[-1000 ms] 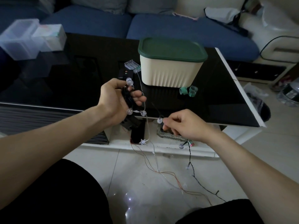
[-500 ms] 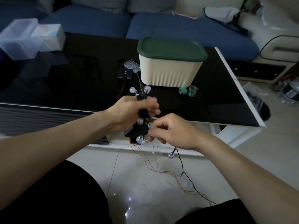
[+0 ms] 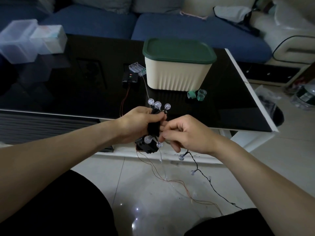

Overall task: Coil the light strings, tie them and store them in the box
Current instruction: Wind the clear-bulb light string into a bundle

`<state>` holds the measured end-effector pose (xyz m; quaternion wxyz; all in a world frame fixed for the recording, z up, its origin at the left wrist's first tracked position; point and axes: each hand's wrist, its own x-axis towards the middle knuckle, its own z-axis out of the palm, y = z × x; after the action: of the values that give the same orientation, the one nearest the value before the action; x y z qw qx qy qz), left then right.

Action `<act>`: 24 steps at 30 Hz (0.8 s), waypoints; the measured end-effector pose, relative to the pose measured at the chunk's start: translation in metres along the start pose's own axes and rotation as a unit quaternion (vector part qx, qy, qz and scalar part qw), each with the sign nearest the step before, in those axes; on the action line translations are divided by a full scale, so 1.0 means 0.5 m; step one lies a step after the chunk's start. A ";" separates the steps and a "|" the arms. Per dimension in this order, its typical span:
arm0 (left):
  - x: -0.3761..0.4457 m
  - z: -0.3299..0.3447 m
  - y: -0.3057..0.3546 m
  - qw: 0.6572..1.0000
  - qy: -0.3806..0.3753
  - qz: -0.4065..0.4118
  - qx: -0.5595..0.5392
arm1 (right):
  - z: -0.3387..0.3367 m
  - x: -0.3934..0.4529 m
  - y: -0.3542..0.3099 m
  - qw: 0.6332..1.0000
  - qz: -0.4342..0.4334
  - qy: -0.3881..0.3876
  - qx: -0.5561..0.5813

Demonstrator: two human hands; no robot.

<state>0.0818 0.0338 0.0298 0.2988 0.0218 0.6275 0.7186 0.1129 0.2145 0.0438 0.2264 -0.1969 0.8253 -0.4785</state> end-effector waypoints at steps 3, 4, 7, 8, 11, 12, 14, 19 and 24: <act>-0.012 0.014 0.005 0.999 -0.033 -0.026 0.033 | -0.004 -0.001 0.001 0.999 0.007 0.040 -0.025; -0.015 0.018 0.007 0.997 -0.050 -0.038 0.041 | -0.006 0.000 0.002 0.997 -0.001 0.060 -0.039; -0.019 0.023 0.010 0.994 -0.071 -0.062 0.059 | -0.010 0.003 0.012 0.987 -0.025 0.134 -0.084; -0.016 0.019 0.009 0.993 -0.070 -0.068 0.064 | -0.012 0.005 0.017 0.981 -0.030 0.163 -0.097; -0.009 0.007 0.002 0.990 -0.078 -0.089 0.083 | -0.014 0.008 0.024 0.972 -0.036 0.218 -0.080; -0.010 0.003 0.001 0.988 -0.084 -0.100 0.084 | -0.016 0.009 0.025 0.973 -0.028 0.218 -0.076; -0.012 -0.002 -0.001 0.986 -0.094 -0.112 0.081 | -0.022 0.010 0.031 0.981 -0.002 0.182 -0.069; -0.015 -0.003 0.002 0.987 -0.088 -0.129 0.041 | -0.035 0.004 0.047 0.996 0.013 0.081 -0.041; -0.013 0.001 0.008 0.987 -0.095 -0.129 0.010 | -0.023 0.013 0.056 0.993 0.011 0.105 -0.044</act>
<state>0.0860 0.0310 0.0357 0.4473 0.0117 0.6006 0.6626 0.0981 0.2320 0.0232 0.1355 -0.1461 0.8669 -0.4569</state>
